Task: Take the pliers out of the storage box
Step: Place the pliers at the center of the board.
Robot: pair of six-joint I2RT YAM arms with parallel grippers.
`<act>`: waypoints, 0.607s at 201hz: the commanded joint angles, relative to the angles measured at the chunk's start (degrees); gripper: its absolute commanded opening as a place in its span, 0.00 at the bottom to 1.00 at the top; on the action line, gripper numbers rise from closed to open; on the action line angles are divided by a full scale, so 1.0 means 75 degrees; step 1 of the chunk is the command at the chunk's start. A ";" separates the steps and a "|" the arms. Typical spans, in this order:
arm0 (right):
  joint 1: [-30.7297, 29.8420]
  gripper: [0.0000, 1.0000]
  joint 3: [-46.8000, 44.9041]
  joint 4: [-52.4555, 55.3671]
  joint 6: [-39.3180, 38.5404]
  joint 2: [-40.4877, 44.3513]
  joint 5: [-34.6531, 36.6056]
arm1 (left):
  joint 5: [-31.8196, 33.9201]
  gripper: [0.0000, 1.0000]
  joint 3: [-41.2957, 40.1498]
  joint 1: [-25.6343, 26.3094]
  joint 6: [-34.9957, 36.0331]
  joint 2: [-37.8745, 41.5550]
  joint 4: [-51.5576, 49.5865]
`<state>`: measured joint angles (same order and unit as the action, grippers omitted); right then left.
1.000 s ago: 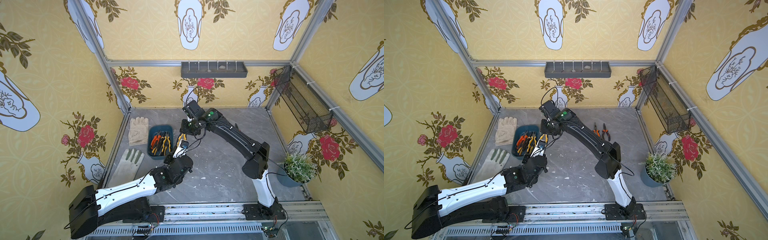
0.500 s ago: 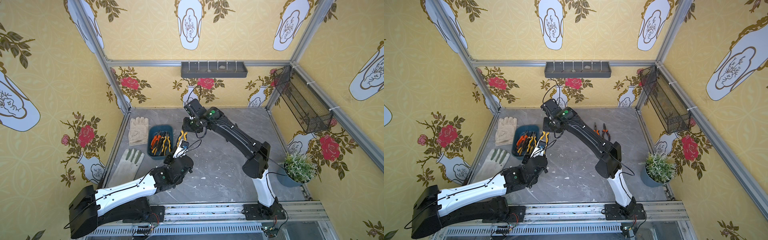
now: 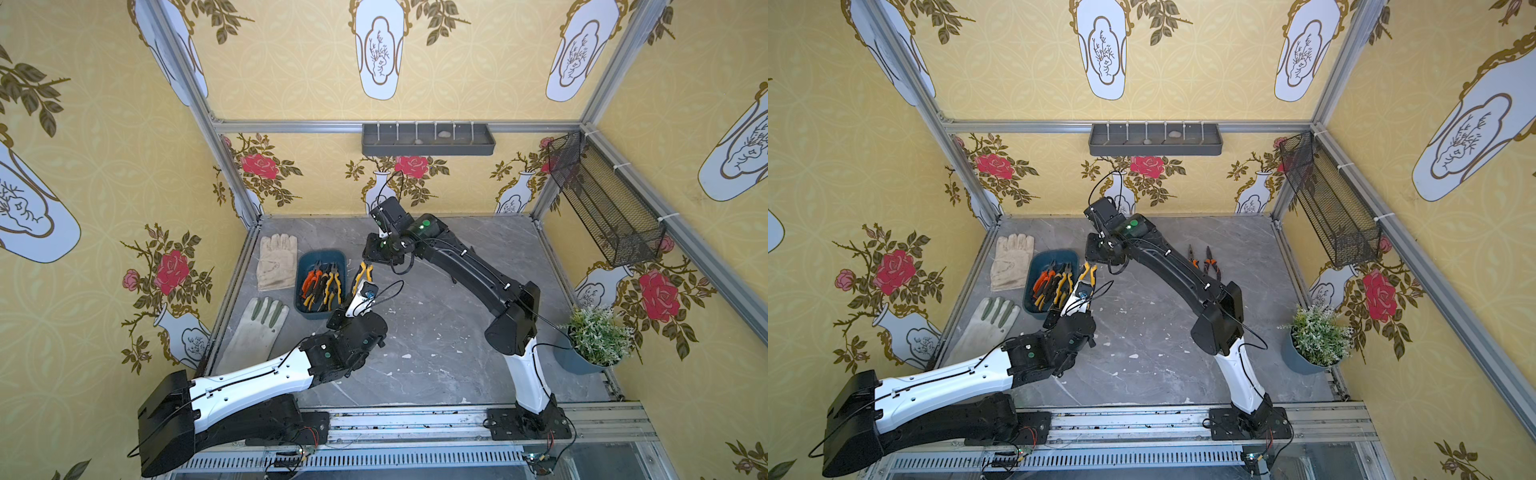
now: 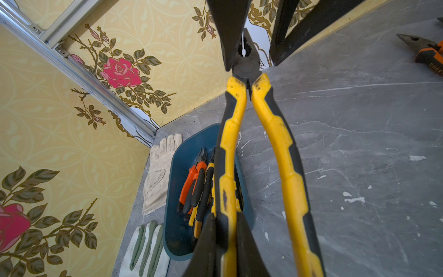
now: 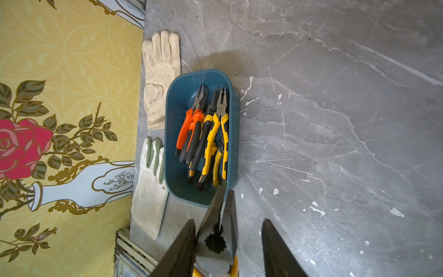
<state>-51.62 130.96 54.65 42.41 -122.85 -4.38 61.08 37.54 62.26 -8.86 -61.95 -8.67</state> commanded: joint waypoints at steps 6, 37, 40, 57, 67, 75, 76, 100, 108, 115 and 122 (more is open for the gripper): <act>-0.0009 0.46 -0.0023 -0.0302 0.0166 -0.0107 -0.0251 | 0.0364 0.00 0.0069 0.0007 -0.0084 0.0054 0.0356; -0.0007 0.42 0.0000 -0.0377 0.0238 -0.0179 -0.0328 | 0.0375 0.00 0.0081 0.0007 -0.0068 0.0035 0.0347; -0.0005 0.42 0.0000 -0.0383 0.0242 -0.0188 -0.0323 | 0.0376 0.00 0.0081 0.0012 -0.0064 0.0034 0.0350; -0.0004 0.37 0.0000 -0.0355 0.0252 -0.0170 -0.0305 | 0.0376 0.00 0.0062 0.0007 -0.0066 0.0046 0.0336; -0.0005 0.30 -0.0017 -0.0358 0.0251 -0.0156 -0.0295 | 0.0376 0.00 0.0058 0.0007 -0.0080 0.0059 0.0340; -0.0004 0.23 -0.0012 -0.0342 0.0253 -0.0144 -0.0300 | 0.0376 0.00 0.0044 0.0007 -0.0078 0.0060 0.0341; 0.0000 0.22 -0.0012 -0.0340 0.0264 -0.0144 -0.0298 | 0.0376 0.00 0.0045 0.0007 -0.0081 0.0059 0.0338; 0.0000 0.05 -0.0017 -0.0318 0.0266 -0.0129 -0.0301 | 0.0416 0.00 0.0022 0.0007 -0.0086 0.0057 0.0326; 0.0000 0.00 -0.0012 -0.0311 0.0251 -0.0128 -0.0308 | 0.0422 0.00 0.0022 0.0007 -0.0104 0.0075 0.0295; 0.0012 0.00 -0.0012 -0.0303 0.0223 -0.0121 -0.0319 | 0.0416 0.00 0.0029 0.0007 -0.0129 0.0099 0.0262; 0.0024 0.00 -0.0017 -0.0292 0.0192 -0.0120 -0.0317 | 0.0382 0.00 0.0051 0.0007 -0.0169 0.0124 0.0223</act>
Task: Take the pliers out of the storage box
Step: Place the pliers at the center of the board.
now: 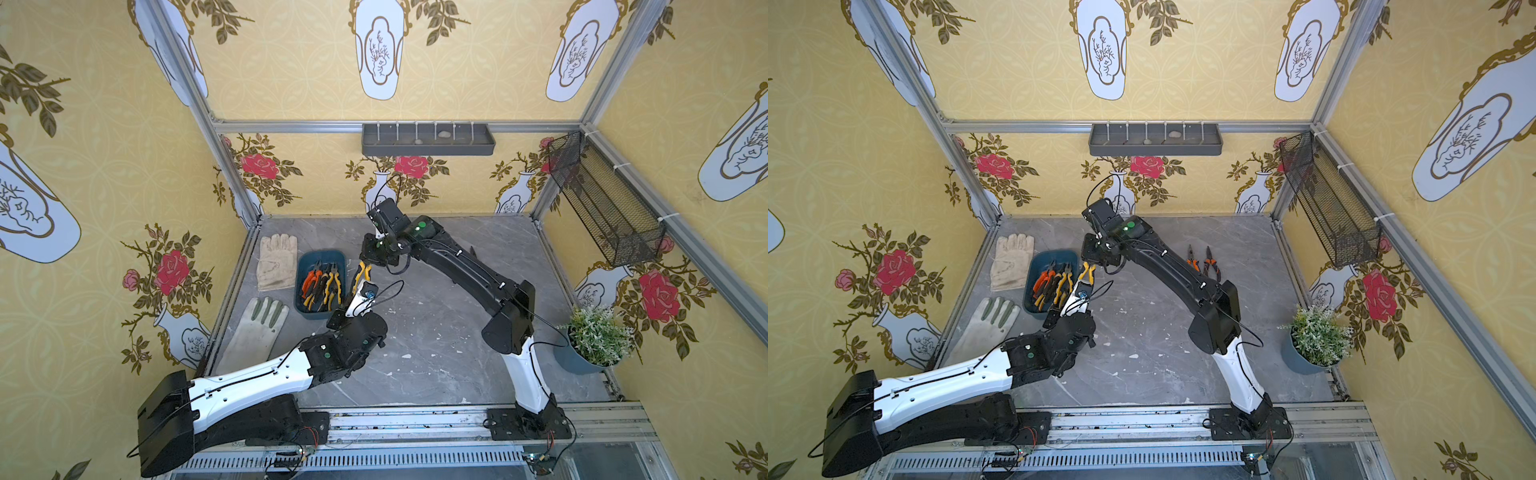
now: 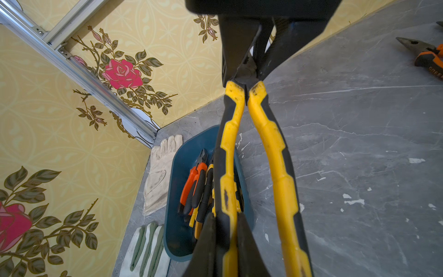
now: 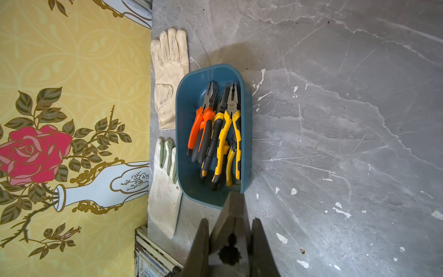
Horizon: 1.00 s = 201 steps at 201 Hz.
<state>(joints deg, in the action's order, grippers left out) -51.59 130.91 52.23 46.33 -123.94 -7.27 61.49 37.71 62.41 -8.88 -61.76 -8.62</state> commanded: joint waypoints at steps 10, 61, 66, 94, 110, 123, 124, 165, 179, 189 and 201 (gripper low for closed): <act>0.0055 0.00 -0.0017 0.0043 -0.0457 0.0037 0.0097 | 0.0256 0.06 0.0192 -0.0013 -0.0361 0.0156 -0.0041; 0.1183 0.00 -0.0806 -0.0232 -0.1835 0.0671 0.0165 | -0.1954 0.99 0.1673 -0.0034 -0.1453 0.1164 -0.2032; 0.1366 0.00 -0.0981 -0.0316 -0.2045 0.0788 0.0095 | -0.2034 0.99 0.1832 -0.0057 -0.1581 0.1230 -0.2324; 0.2190 0.00 -0.1650 -0.0437 -0.3180 0.1066 -0.0033 | -0.2222 0.99 0.2187 -0.0386 -0.2301 0.1555 -0.3670; 0.2517 0.00 -0.1736 -0.0364 -0.3739 0.0905 -0.0004 | -0.2493 0.99 0.1766 -0.0824 -0.2654 0.1927 -0.3842; 0.2706 0.00 -0.1761 -0.0389 -0.4068 0.0650 0.0157 | -0.2790 0.99 0.1500 -0.1283 -0.3172 0.2178 -0.4070; 0.2719 0.00 -0.1751 -0.0389 -0.4079 0.0619 0.0182 | -0.2811 0.99 0.1482 -0.1316 -0.3214 0.2188 -0.4091; 0.3284 0.00 -0.0722 -0.0115 -0.4294 -0.0722 0.0479 | -0.3279 0.99 0.1248 -0.1634 -0.4360 0.2255 -0.4897; 0.3360 0.00 -0.0311 -0.0062 -0.4425 -0.1216 0.0598 | -0.3466 0.99 0.1250 -0.1631 -0.4461 0.2160 -0.5097; 0.3413 0.00 -0.0011 0.0020 -0.4483 -0.1608 0.0708 | -0.3610 0.99 0.1256 -0.1637 -0.4676 0.2152 -0.5151; 0.3474 0.00 0.0279 0.0057 -0.4550 -0.2019 0.0697 | -0.3757 0.99 0.1218 -0.1631 -0.4690 0.2218 -0.5107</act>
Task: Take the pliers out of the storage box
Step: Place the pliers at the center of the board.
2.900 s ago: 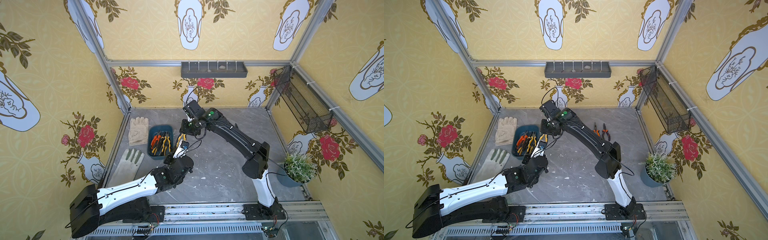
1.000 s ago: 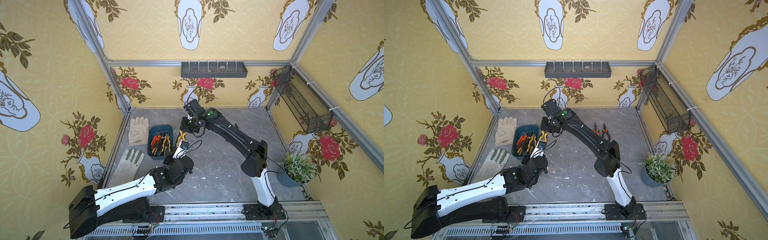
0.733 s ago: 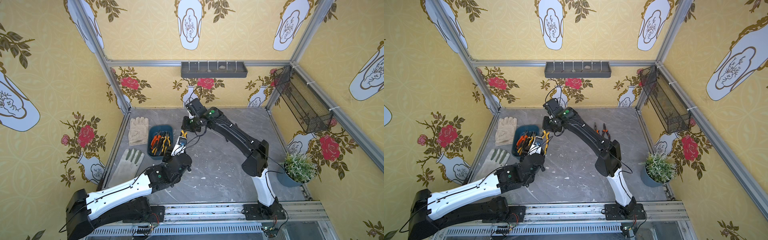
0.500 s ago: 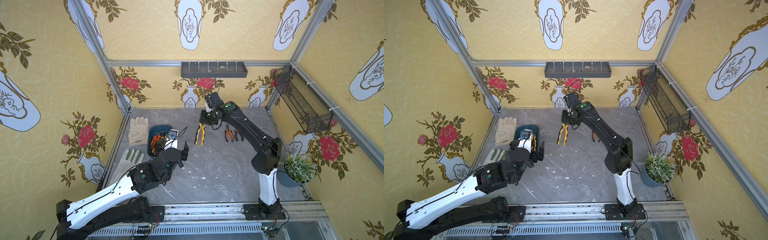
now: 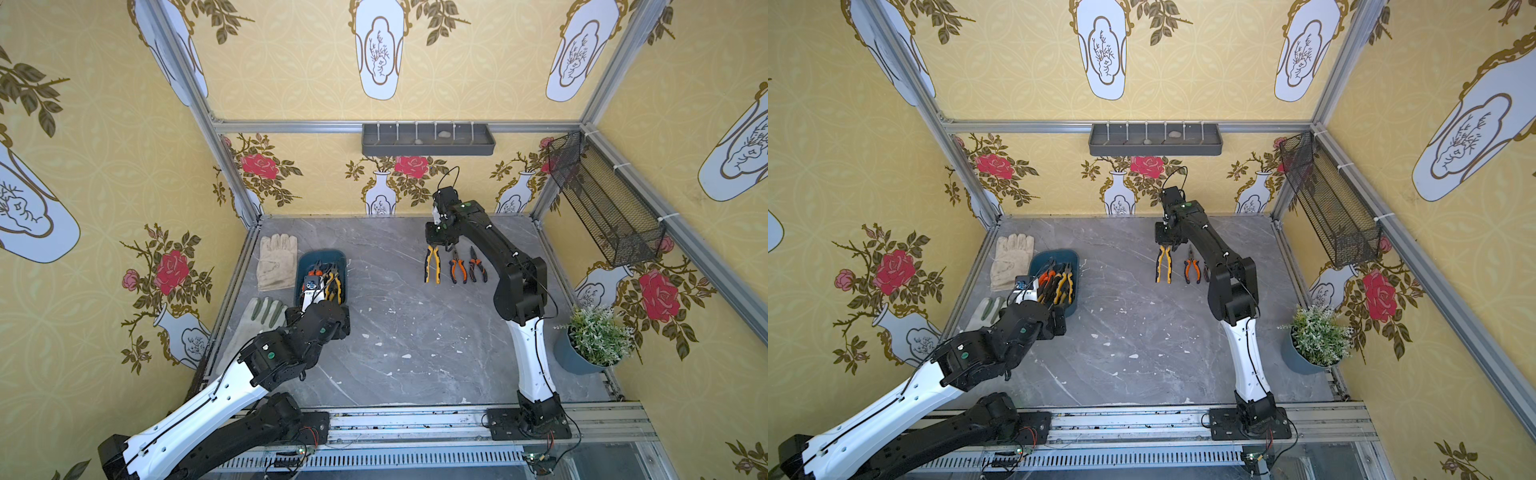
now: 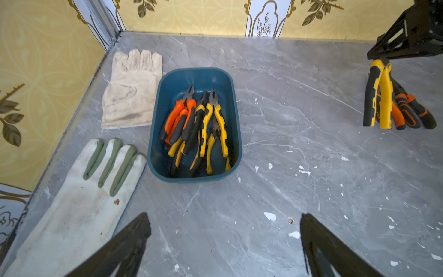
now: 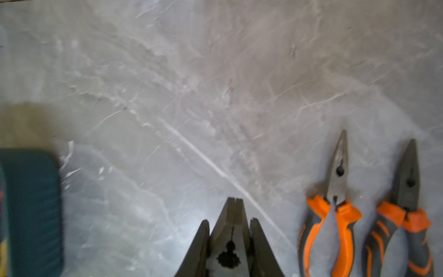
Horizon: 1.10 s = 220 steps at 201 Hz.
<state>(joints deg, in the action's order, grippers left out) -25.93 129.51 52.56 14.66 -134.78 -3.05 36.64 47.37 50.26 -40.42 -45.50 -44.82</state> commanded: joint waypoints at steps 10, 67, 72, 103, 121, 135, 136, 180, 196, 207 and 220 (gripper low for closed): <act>0.0102 0.00 0.0630 0.0014 -0.0391 -0.0840 0.0029 | -0.0433 0.99 -0.0138 -0.0016 -0.0522 0.0137 -0.0259; 0.0177 0.00 0.0652 -0.0298 -0.0571 -0.1444 0.0214 | -0.0419 0.99 -0.0434 -0.0011 -0.0692 0.0511 -0.0273; 0.0177 0.00 0.0636 -0.0358 -0.0574 -0.1483 0.0251 | -0.0427 0.99 -0.0449 -0.0018 -0.0703 0.0510 -0.0296; 0.0188 0.03 0.0818 -0.0504 -0.0571 -0.1764 0.0441 | -0.0449 0.99 -0.0512 -0.0010 -0.0819 0.0564 -0.0442; 0.0221 0.05 0.1002 -0.0506 -0.0584 -0.1957 0.0554 | -0.0445 0.99 -0.0514 -0.0014 -0.0844 0.0671 -0.0525; 0.0267 0.06 0.1091 -0.0509 -0.0539 -0.2072 0.0582 | -0.0404 0.99 -0.0483 -0.0014 -0.0839 0.0743 -0.0589; 0.0263 0.06 0.1093 -0.0512 -0.0549 -0.2076 0.0588 | -0.0395 0.99 -0.0482 -0.0006 -0.0836 0.0750 -0.0594; 0.0399 0.06 0.1048 -0.0603 -0.0388 -0.2140 0.0645 | -0.0305 0.99 -0.0371 -0.0012 -0.0716 0.0749 -0.0701; 0.0417 0.06 0.0998 -0.0604 -0.0372 -0.2150 0.0671 | -0.0304 0.99 -0.0369 -0.0014 -0.0692 0.0660 -0.0675; 0.0426 0.06 0.0966 -0.0620 -0.0349 -0.2139 0.0660 | -0.0307 0.99 -0.0369 -0.0018 -0.0669 0.0591 -0.0631; 0.0434 0.06 0.0910 -0.0629 -0.0337 -0.2127 0.0702 | -0.0344 0.99 -0.0353 -0.0016 -0.0625 0.0506 -0.0562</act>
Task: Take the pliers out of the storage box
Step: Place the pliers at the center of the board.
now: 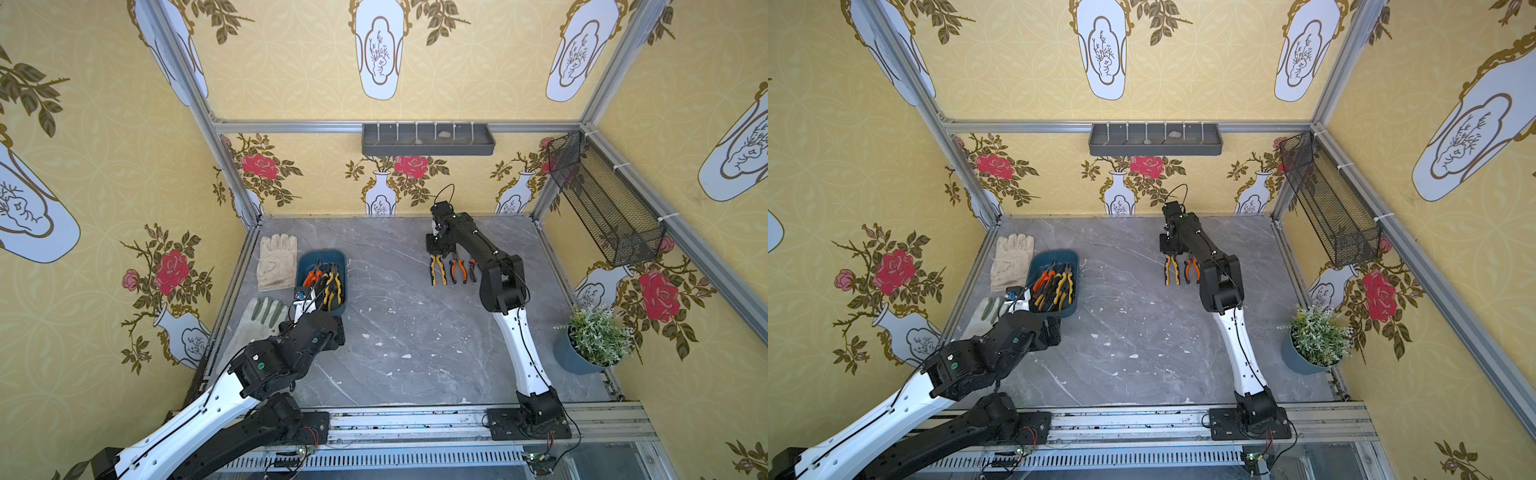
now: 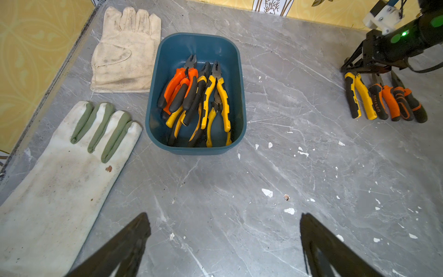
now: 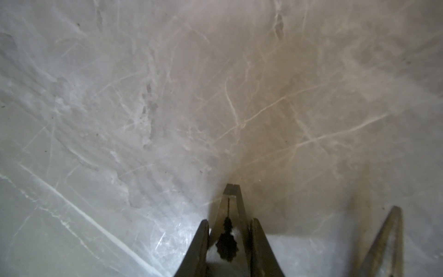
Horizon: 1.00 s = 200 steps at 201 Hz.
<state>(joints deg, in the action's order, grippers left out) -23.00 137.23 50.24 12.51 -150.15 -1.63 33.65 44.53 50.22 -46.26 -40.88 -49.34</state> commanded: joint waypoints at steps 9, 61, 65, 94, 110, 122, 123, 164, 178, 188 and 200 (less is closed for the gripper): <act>0.0061 0.06 -0.0165 -0.0326 -0.0038 -0.0067 0.0501 | 0.0049 0.99 0.0049 -0.0006 0.0179 -0.0166 0.0067; 0.0115 0.10 -0.0280 -0.0372 0.0081 0.0036 0.0525 | 0.0049 0.99 0.0106 -0.0005 0.0222 -0.0275 0.0113; 0.0113 0.10 -0.0301 -0.0384 0.0068 0.0050 0.0507 | 0.0049 0.99 0.0098 -0.0002 0.0220 -0.0268 0.0119; 0.0114 0.11 -0.0302 -0.0384 0.0053 0.0086 0.0476 | 0.0015 0.99 0.0094 -0.0010 0.0226 -0.0294 0.0099; 0.0114 0.12 -0.0306 -0.0373 0.0054 0.0074 0.0451 | 0.0033 0.99 0.0076 -0.0007 0.0208 -0.0307 0.0099; 0.0114 0.13 -0.0310 -0.0381 0.0048 0.0063 0.0430 | 0.0020 0.99 0.0084 -0.0004 0.0209 -0.0326 0.0122; 0.0114 0.13 -0.0310 -0.0375 0.0045 0.0063 0.0435 | 0.0017 0.99 0.0079 -0.0004 0.0212 -0.0326 0.0122; 0.0114 0.27 -0.0378 -0.0373 0.0078 0.0097 0.0405 | -0.0013 0.99 0.0103 -0.0004 0.0244 -0.0432 0.0172; 0.0114 0.29 -0.0369 -0.0385 0.0089 0.0109 0.0403 | -0.0039 0.99 0.0123 -0.0007 0.0260 -0.0461 0.0157; 0.0114 0.30 -0.0387 -0.0385 0.0095 0.0115 0.0409 | -0.0045 0.99 0.0123 -0.0004 0.0258 -0.0479 0.0157; 0.0114 0.31 -0.0396 -0.0383 0.0095 0.0121 0.0408 | -0.0045 0.99 0.0101 -0.0012 0.0255 -0.0484 0.0146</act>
<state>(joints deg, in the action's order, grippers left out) -22.33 134.74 46.94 13.43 -149.21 -0.54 33.39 45.28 50.22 -44.82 -44.36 -48.75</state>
